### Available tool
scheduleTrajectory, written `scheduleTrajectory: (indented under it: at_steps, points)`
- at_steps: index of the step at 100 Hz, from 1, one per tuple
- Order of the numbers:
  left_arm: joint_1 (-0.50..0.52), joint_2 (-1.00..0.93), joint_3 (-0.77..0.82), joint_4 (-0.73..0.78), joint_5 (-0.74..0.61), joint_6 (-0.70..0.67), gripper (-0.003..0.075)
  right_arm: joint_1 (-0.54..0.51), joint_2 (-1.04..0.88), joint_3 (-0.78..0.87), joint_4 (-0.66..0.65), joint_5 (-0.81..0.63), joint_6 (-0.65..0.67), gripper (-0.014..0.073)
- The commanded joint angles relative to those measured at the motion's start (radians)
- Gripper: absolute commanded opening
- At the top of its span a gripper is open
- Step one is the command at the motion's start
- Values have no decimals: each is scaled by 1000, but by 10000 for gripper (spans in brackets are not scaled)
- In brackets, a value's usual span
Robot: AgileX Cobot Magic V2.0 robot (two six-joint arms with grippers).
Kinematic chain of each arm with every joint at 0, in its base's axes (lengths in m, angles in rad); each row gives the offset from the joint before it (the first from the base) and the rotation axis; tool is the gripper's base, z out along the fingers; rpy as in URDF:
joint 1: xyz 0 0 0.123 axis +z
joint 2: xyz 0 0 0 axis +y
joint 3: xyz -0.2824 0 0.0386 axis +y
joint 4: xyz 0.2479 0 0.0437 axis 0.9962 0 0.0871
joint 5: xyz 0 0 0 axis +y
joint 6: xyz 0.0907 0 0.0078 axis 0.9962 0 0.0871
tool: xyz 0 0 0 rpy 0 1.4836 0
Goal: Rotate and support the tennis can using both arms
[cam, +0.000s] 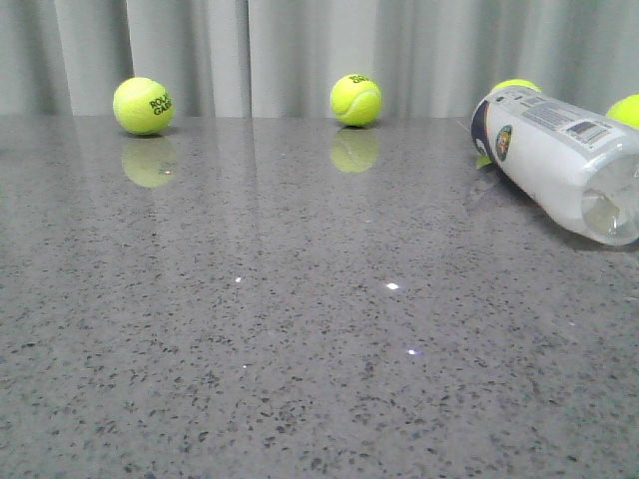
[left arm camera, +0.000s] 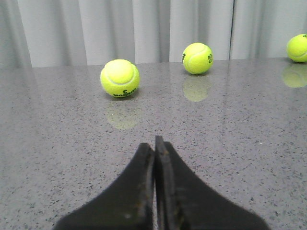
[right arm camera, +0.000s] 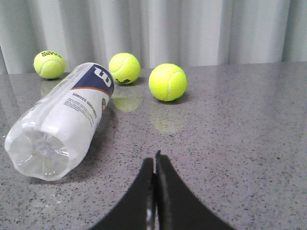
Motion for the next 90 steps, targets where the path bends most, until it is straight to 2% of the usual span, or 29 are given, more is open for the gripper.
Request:
scheduleTrajectory:
  at_steps: [1,63,90]
  points:
    - [1,-24,44,-6,-80,-9,-19,-8,-17,4,-12,-71,-1,-60]
    - [1,-24,44,-6,-80,-9,-19,-7,6,-23,-12,-64,-1,-60]
    - [1,-24,44,-6,-80,-9,-19,-7,228,-204,-12,-17,-1,-60]
